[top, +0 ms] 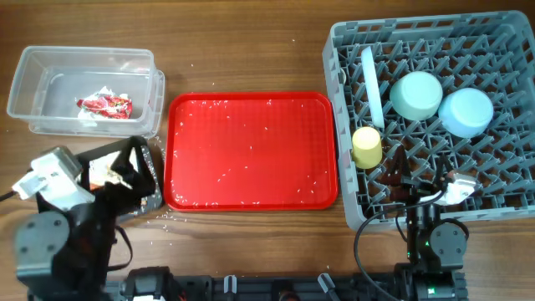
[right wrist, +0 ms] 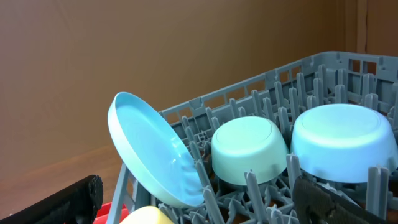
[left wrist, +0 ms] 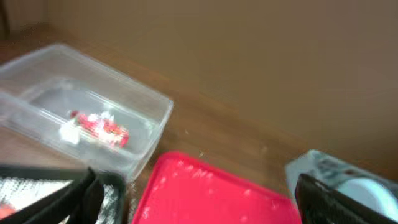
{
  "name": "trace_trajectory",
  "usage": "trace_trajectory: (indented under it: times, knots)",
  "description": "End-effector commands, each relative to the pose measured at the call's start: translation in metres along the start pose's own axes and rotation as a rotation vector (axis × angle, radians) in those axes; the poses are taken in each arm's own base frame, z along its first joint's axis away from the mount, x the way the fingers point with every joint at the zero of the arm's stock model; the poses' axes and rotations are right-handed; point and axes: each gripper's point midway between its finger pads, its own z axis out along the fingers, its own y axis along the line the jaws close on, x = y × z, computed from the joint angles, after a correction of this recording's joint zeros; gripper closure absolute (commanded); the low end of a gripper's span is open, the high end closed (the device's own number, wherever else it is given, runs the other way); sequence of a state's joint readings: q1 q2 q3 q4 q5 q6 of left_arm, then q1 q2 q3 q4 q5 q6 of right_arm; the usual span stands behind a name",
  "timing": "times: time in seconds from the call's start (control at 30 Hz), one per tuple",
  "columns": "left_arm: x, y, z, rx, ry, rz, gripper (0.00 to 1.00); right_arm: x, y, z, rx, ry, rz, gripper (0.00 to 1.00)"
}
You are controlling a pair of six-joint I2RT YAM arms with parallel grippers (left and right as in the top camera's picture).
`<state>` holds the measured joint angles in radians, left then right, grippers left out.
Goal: Sort waste into correct bins and load items into the dishwasher rack
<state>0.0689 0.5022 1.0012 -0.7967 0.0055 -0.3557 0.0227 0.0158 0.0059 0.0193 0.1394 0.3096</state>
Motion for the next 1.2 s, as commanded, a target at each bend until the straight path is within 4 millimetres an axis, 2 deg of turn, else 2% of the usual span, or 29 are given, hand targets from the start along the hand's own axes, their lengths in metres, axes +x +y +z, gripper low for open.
trace_trajectory:
  times: [0.0,0.2,0.3,0.37,0.5,1.17]
  knots:
    - [0.035,0.013,0.032,0.073,-0.082,0.0,0.0,-0.003,0.001,-0.001,-0.007,-0.012,0.01,0.0]
    - [0.09,0.03,0.056,0.196,-0.249,0.014,0.0,-0.003,0.001,-0.001,-0.007,-0.012,0.01,0.0]
    - [0.12,0.044,0.07,0.191,-0.239,0.013,0.0,-0.003,0.001,-0.001,-0.007,-0.012,0.01,0.0]
    - [0.152,0.056,0.087,0.174,-0.178,0.01,0.0,-0.003,0.001,-0.001,-0.007,-0.012,0.01,0.0]
    - [0.155,0.048,0.086,0.192,-0.169,0.027,0.0,-0.003,0.001,-0.001,-0.007,-0.012,0.01,0.0]
    - [0.155,0.048,0.086,0.192,-0.169,0.027,0.0,-0.003,0.001,-0.001,-0.007,-0.012,0.009,0.0]
